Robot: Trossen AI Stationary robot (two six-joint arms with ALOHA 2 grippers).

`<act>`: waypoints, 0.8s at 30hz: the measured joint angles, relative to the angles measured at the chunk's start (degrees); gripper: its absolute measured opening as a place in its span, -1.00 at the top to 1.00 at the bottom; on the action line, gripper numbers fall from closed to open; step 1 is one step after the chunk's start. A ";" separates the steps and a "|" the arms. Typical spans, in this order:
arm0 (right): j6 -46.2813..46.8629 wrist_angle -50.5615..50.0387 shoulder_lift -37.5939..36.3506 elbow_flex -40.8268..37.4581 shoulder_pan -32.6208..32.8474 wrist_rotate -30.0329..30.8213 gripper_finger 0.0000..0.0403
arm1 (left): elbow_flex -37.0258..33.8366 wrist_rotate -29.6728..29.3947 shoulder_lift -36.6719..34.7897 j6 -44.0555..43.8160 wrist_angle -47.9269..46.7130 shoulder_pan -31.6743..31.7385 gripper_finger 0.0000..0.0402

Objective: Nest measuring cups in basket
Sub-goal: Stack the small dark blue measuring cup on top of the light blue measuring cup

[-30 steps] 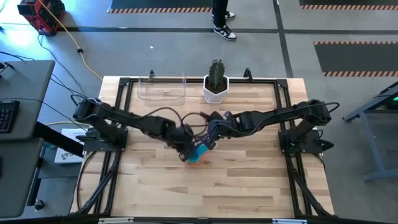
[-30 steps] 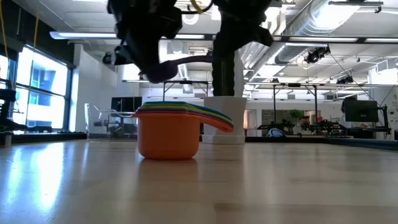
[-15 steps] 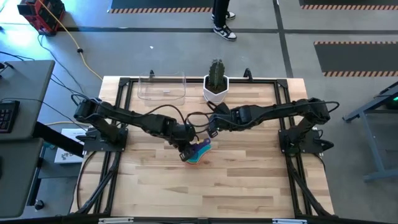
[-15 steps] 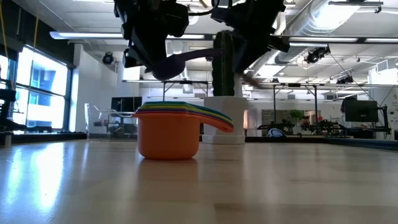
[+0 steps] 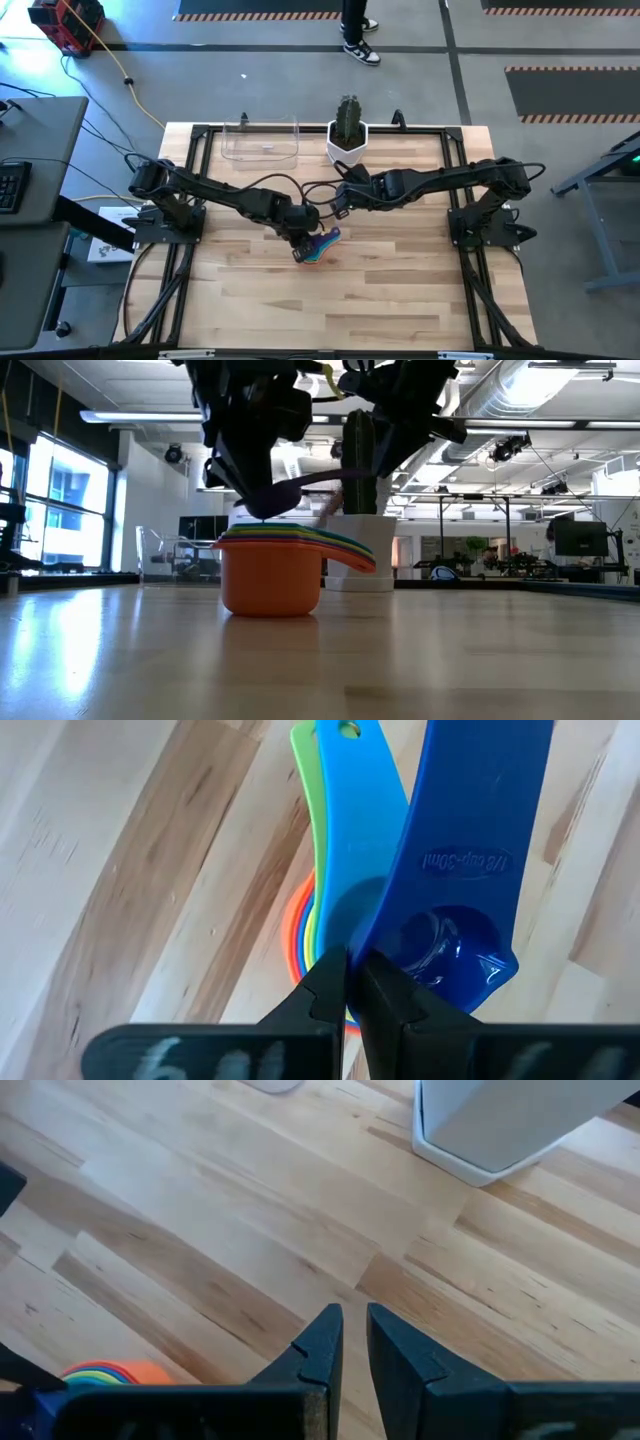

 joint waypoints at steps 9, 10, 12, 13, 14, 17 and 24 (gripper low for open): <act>1.68 -0.01 0.00 0.00 0.40 0.11 0.80 | 0.00 1.76 0.02 -0.18 0.08 0.00 0.96; 2.06 0.00 0.00 0.00 0.44 0.15 0.80 | 0.00 1.76 0.02 -0.26 0.08 0.00 0.95; 2.45 0.00 0.00 0.00 0.73 0.15 0.80 | 0.00 1.71 0.22 -0.92 0.20 0.00 0.94; 2.60 0.00 0.00 0.00 0.82 0.21 0.80 | 0.00 1.70 0.50 -1.06 0.50 0.00 0.93; 2.61 0.00 0.00 0.00 0.86 0.44 0.80 | -0.01 1.67 0.72 -1.06 0.66 0.00 0.93; 3.21 0.06 0.00 0.00 1.12 0.74 0.80 | -0.07 1.67 0.70 -1.06 1.15 0.00 0.93; 3.25 0.11 0.00 0.00 1.18 0.74 0.80 | -0.07 0.95 0.70 -1.06 1.21 0.00 0.92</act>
